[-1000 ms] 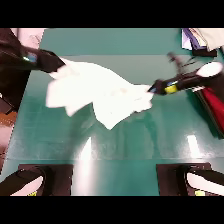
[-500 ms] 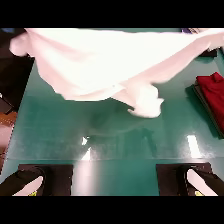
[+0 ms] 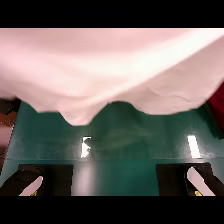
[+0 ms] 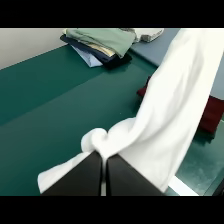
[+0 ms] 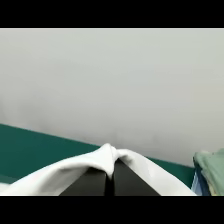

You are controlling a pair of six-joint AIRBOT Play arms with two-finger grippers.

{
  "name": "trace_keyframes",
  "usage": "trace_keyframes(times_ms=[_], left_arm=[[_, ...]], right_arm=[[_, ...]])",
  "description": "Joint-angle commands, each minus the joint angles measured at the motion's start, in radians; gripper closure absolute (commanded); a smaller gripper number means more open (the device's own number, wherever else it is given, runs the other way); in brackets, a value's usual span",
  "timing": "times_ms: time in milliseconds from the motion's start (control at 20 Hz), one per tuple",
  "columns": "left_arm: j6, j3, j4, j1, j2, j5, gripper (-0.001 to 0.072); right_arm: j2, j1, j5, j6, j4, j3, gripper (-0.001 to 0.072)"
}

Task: Fold the shirts.

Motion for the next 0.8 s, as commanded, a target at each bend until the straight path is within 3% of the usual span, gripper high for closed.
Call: trace_keyframes(times_ms=[0, 150, 250, 350, 500, 750], left_arm=[[-0.030, -0.081, -0.001, 0.001, 0.018, -0.030, 0.0685], [-0.021, -0.325, 0.154, 0.001, -0.009, -0.047, 0.0684], [-0.002, -0.534, 0.226, 0.002, -0.043, 0.011, 0.0684], [0.026, -0.734, 0.270, 0.002, -0.106, 0.143, 0.0685], [0.056, -0.930, 0.295, 0.002, -0.260, 0.354, 0.0684], [0.058, -0.947, 0.277, 0.050, -0.506, 0.627, 0.0684]], right_arm=[[-0.095, -0.006, 0.014, 0.002, 0.003, 0.105, 0.0696], [-0.208, 0.157, -0.013, 0.001, -0.014, -0.035, 0.0696], [-0.308, 0.285, -0.036, 0.001, -0.086, -0.171, 0.0696], [-0.452, 0.380, -0.043, 0.005, -0.199, -0.237, 0.0696], [-0.684, 0.446, -0.061, 0.005, -0.227, -0.258, 0.0695], [-0.894, 0.480, -0.174, 0.005, -0.230, -0.258, 0.0693]])
